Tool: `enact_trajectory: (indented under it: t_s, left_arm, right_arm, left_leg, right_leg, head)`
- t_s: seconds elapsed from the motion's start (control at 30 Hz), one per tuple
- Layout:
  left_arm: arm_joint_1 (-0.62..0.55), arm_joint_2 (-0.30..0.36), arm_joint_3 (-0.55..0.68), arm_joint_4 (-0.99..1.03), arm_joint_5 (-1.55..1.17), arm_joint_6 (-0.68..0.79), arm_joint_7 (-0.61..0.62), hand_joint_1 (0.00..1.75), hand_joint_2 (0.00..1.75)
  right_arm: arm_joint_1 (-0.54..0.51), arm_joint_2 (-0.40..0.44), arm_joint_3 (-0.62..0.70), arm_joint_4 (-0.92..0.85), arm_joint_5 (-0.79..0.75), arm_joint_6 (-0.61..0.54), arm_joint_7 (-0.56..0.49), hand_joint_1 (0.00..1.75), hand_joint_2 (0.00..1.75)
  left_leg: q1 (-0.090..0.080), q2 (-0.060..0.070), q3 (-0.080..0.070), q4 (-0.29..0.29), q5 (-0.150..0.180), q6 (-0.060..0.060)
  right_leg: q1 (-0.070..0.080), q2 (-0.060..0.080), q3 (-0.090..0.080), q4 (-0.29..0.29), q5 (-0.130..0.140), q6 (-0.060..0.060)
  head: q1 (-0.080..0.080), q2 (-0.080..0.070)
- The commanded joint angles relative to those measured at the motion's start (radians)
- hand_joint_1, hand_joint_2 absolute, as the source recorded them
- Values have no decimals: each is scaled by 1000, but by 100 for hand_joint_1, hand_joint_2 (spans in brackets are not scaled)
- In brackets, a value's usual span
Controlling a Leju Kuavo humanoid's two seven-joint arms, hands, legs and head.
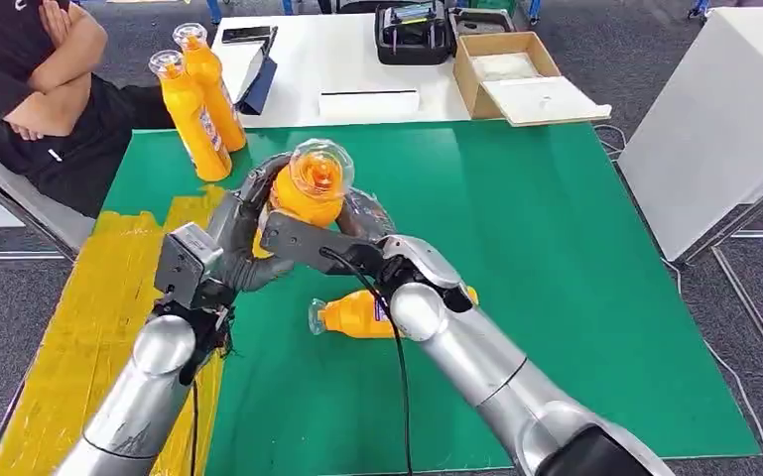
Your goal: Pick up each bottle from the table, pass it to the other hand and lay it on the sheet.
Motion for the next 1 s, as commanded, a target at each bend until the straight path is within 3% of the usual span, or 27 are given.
enact_trajectory:
  t_s: [0.03,0.07,0.1,0.5,1.0]
  left_arm:
    - [9,2,-60,5,-47,-62,5,0,175]
    - [8,4,-61,6,-49,-67,5,0,175]
    - [8,4,-60,6,-51,-73,4,0,0]
    - [-13,8,-54,28,-83,-129,-3,0,0]
    - [-36,-4,-34,31,-104,-96,7,0,0]
  right_arm:
    - [-63,19,29,25,8,17,-3,175,175]
    - [-64,20,28,27,9,16,-3,175,175]
    - [-65,21,28,30,10,17,-3,175,175]
    - [-75,28,23,40,23,26,-15,175,175]
    - [-69,73,87,43,35,52,-18,175,175]
  left_leg:
    - [-1,1,6,2,-3,-2]
    - [-1,0,3,0,-1,-2]
    - [-1,0,5,1,-3,-2]
    - [-1,0,5,2,-3,-2]
    - [-1,0,3,1,-1,-2]
  right_leg:
    - [-1,-3,6,2,-3,0]
    - [-1,-2,3,1,-2,0]
    - [0,-3,5,1,-3,0]
    - [-1,-4,5,2,-3,0]
    - [0,-2,3,1,-2,0]
  head:
    - [0,0]
    - [0,0]
    - [0,0]
    - [0,0]
    - [0,0]
